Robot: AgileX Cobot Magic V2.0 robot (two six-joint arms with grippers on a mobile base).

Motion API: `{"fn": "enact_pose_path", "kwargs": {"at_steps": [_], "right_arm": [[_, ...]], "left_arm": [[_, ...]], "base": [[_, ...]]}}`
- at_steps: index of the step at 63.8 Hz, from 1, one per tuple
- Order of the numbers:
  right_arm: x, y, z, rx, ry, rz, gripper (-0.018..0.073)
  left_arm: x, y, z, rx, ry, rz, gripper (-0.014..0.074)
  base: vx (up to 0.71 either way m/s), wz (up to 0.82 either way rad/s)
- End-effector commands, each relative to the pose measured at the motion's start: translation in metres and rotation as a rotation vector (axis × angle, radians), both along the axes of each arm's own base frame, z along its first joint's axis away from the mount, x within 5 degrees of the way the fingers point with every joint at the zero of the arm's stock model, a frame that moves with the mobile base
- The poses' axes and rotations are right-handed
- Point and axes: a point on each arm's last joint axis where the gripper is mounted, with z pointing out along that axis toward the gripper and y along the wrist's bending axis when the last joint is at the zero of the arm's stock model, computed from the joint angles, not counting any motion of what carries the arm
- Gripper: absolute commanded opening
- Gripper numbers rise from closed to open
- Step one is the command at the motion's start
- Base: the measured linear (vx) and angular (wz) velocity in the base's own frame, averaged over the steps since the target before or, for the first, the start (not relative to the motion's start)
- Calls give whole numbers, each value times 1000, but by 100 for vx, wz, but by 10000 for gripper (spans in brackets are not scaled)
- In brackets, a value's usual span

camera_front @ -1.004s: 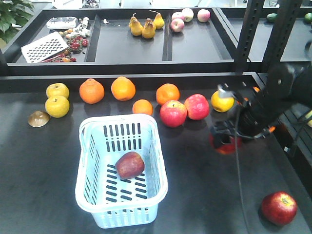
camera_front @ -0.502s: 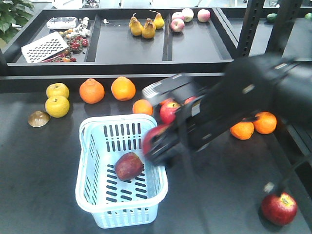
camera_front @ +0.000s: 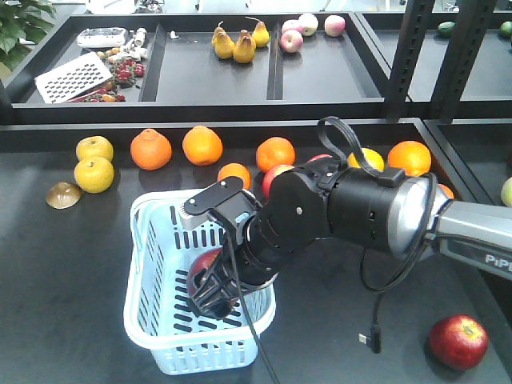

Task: Pick three apples into basket with both arms
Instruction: 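Carry the second apple into the basket and open the right gripper, then reach the right gripper to the farthest-out red apple and grasp it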

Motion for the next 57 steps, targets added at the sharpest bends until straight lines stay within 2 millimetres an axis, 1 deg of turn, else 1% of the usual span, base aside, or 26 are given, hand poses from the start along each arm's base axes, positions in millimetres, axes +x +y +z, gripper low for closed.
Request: {"fn": "enact_pose_path", "kwargs": {"at_steps": [1, 5, 11, 16, 20, 29, 35, 40, 45, 48, 50, 54, 57], "right_arm": [[4, 2, 31, 101, -100, -36, 687], [4, 1, 31, 97, -98, -50, 715], [6, -6, 32, 77, -90, -79, 714], [9, -17, 37, 51, -78, -109, 706], [11, -31, 44, 32, -67, -142, 701], [18, -76, 63, -22, -50, -234, 683], [25, -115, 73, -71, -39, -324, 670], [30, -144, 76, -114, -18, -399, 666], [38, -179, 74, -157, 16, -498, 664], [40, -197, 70, -174, 42, -547, 662], [40, -211, 65, -186, 63, -587, 661], [38, -232, 55, -203, 104, -645, 657], [35, -250, 44, -216, 142, -694, 654]], "left_arm": [[0, 0, 13, -15, -85, -6, 523], [0, 0, 13, -15, -85, -6, 523], [0, 0, 13, -15, -85, -6, 523], [0, 0, 13, -15, -85, -6, 523], [0, 0, 13, -15, -85, -6, 523], [0, 0, 13, -15, -85, -6, 523], [0, 0, 13, -15, -85, -6, 523], [0, 0, 13, -15, -85, -6, 523], [0, 0, 13, -15, -85, -6, 523], [0, 0, 13, -15, -85, -6, 523], [0, 0, 13, -15, -85, -6, 523], [0, 0, 13, -15, -85, -6, 523], [0, 0, 13, -15, -85, -6, 523]], "base": [[0, 0], [0, 0], [0, 0], [0, 0], [0, 0], [0, 0], [0, 0], [0, 0], [0, 0], [0, 0], [0, 0], [0, 0], [0, 0]]}}
